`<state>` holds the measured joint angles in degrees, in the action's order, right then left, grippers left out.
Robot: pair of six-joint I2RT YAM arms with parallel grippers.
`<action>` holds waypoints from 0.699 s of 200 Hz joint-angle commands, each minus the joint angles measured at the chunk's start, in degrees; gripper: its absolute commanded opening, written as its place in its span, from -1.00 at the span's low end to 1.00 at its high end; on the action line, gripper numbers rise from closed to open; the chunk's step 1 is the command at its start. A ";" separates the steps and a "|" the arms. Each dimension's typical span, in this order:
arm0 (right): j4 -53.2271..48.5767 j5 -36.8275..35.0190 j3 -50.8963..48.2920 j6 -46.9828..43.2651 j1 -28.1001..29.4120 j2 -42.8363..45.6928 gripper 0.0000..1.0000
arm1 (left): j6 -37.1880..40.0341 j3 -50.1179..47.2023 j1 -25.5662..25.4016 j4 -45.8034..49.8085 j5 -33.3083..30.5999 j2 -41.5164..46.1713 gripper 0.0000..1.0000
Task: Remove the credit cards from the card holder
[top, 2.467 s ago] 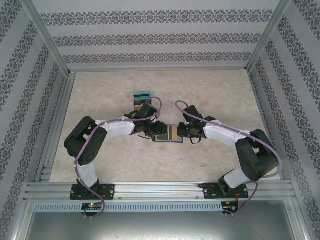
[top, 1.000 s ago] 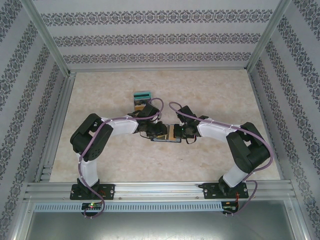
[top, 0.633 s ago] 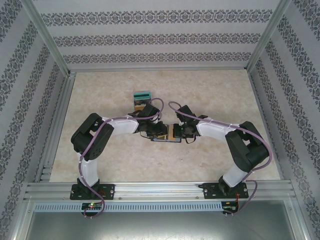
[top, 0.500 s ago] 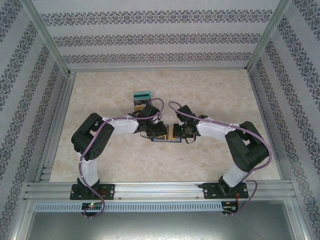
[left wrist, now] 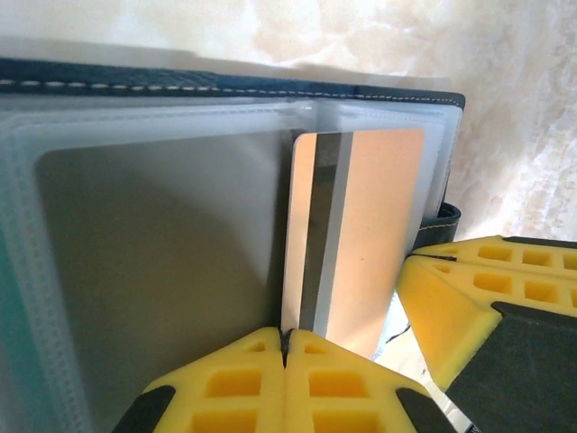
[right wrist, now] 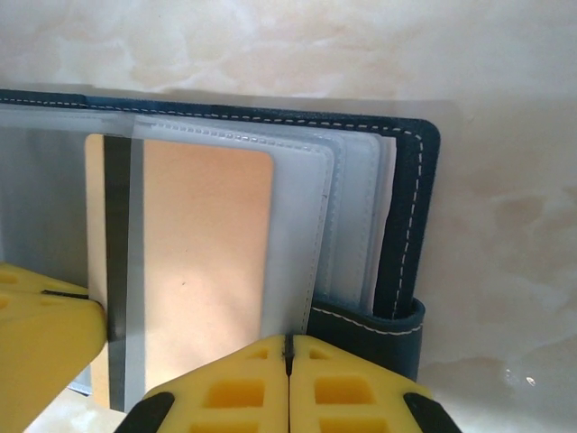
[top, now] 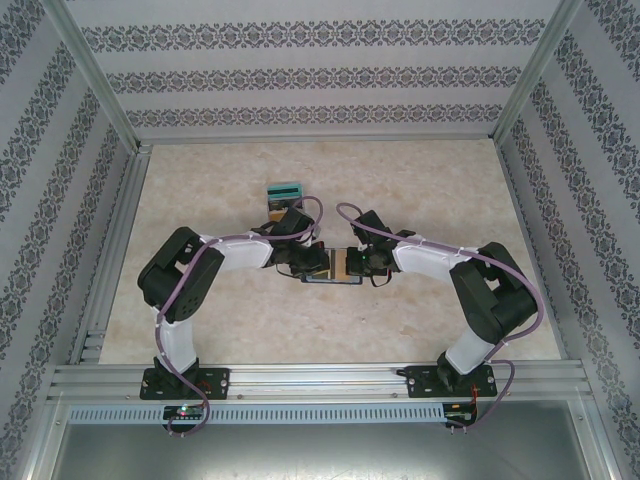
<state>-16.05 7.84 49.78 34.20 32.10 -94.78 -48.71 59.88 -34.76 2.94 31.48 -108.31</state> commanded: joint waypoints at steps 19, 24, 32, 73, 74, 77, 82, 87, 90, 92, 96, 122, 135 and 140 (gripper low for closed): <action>-1.46 0.40 -0.21 0.08 -0.28 -1.46 -0.83 | 0.30 -2.71 2.60 -0.12 -0.81 3.99 -1.00; -1.46 0.43 -0.21 0.05 -0.28 -1.39 -0.83 | 0.56 -2.96 2.76 0.15 -0.81 4.43 -1.00; -1.46 0.43 -0.21 0.00 -0.37 -1.39 -0.83 | 1.01 -3.05 3.20 0.60 -0.81 5.08 -1.00; -1.54 0.32 -0.34 -0.05 -0.55 -0.60 -0.82 | 4.08 -3.90 4.85 5.26 -1.73 9.60 -1.00; -1.57 0.33 -0.32 -0.07 -0.55 -0.59 -0.82 | 4.16 -3.90 4.86 5.43 -1.75 9.74 -1.00; -1.53 0.34 -0.38 -0.09 -0.62 -0.50 -0.82 | 4.58 -4.00 4.88 5.98 -1.97 10.11 -1.00; -1.54 0.34 -0.38 -0.09 -0.63 -0.33 -0.80 | 5.31 -3.91 4.96 7.16 -2.51 10.78 -1.00; -1.58 0.29 -0.32 -0.09 -0.65 -0.16 -0.79 | 6.04 -3.73 4.97 8.49 -3.22 11.49 -1.00; -1.54 0.26 -0.30 -0.05 -0.70 -0.02 -0.78 | 6.59 -3.65 4.96 9.23 -3.71 11.92 -1.00; -1.55 0.21 -0.30 -0.08 -0.74 0.09 -0.78 | 6.78 -3.66 4.90 9.71 -3.95 12.21 -1.00; -1.57 0.20 -0.30 -0.09 -0.74 0.26 -0.78 | 7.26 -3.63 4.91 10.35 -4.40 12.87 -1.00; -1.75 0.14 0.04 -0.25 -0.98 1.59 -0.71 | 9.48 -3.53 4.90 13.79 -6.79 16.89 -1.00; -2.08 0.03 0.39 -0.43 -1.08 2.63 -0.60 | 10.89 -2.76 4.95 15.70 -7.88 18.67 -1.00; -2.31 -0.09 0.61 -0.51 -1.16 3.18 -0.56 | 11.59 -2.39 4.96 16.53 -8.38 19.34 -1.00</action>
<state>-16.36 8.23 49.78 34.11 31.62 -94.37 -41.87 56.58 -30.30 12.93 26.52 -92.47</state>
